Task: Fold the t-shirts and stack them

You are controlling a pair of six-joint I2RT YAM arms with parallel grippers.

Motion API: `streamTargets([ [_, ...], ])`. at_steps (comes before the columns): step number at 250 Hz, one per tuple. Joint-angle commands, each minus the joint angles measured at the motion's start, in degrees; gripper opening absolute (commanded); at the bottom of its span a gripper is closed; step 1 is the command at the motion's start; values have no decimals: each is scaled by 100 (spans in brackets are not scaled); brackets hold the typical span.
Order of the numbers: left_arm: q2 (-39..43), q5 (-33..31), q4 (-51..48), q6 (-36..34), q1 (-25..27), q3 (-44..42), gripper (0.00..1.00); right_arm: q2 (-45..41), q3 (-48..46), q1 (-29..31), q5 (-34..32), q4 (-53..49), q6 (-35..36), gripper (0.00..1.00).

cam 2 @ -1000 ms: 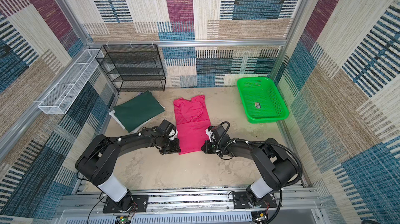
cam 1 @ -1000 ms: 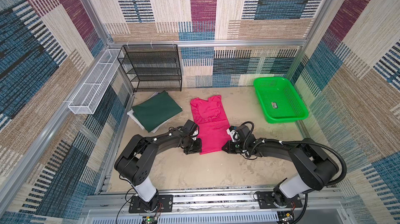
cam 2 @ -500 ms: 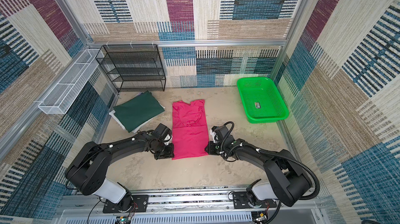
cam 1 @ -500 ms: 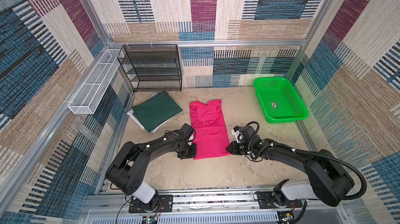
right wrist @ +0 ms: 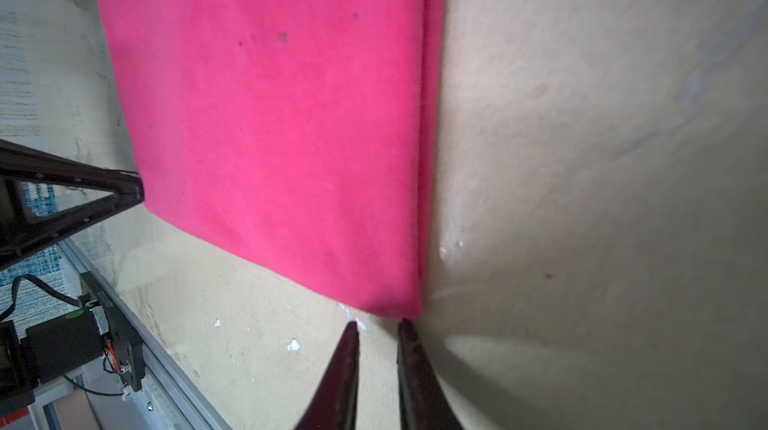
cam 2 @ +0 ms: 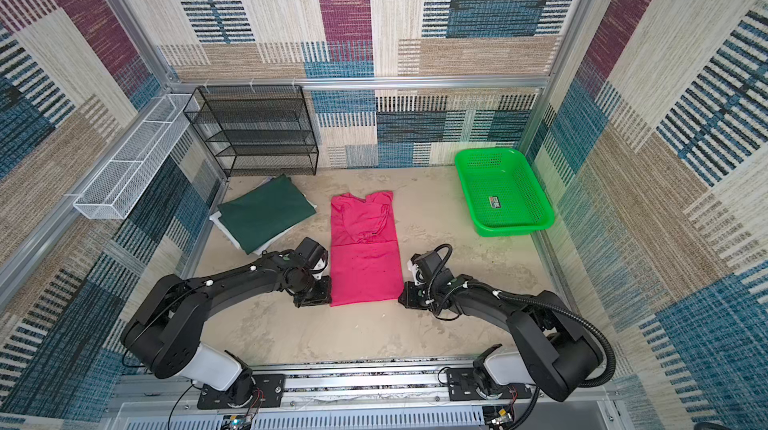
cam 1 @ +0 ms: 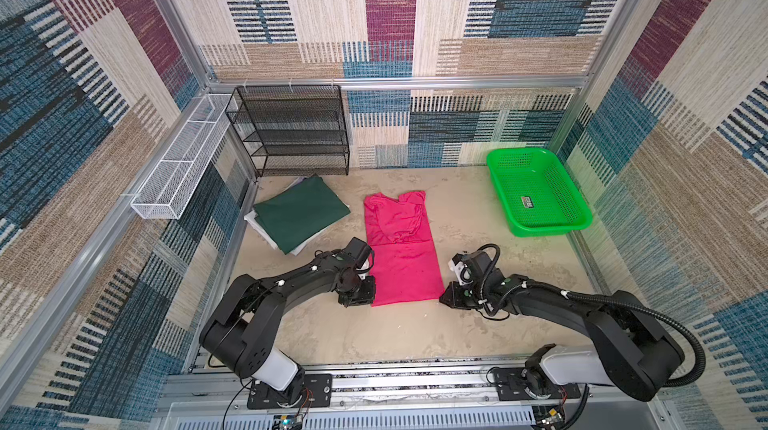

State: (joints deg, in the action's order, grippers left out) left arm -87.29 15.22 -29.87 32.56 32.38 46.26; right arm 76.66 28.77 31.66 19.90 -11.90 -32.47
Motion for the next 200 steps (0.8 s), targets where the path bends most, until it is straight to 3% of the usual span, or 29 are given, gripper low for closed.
streamTargets([
  [1, 303, -62, -236, -177, -4, -77, 18, -233, 55, 7, -353, -517, -17, 21],
  [36, 606, -29, -249, -175, -5, -280, 29, -587, 0, 5, -526, -767, -90, 29],
  [102, 677, 350, 716, 357, 5, -845, 35, -709, -134, 2, -393, -225, -247, 51],
  [139, 652, 368, 1080, 674, 5, -1082, 36, -529, -210, 6, -344, 112, -352, 50],
  [200, 607, 159, 1082, 802, 5, -1166, 36, -268, -243, 7, -232, 323, -383, 41],
])
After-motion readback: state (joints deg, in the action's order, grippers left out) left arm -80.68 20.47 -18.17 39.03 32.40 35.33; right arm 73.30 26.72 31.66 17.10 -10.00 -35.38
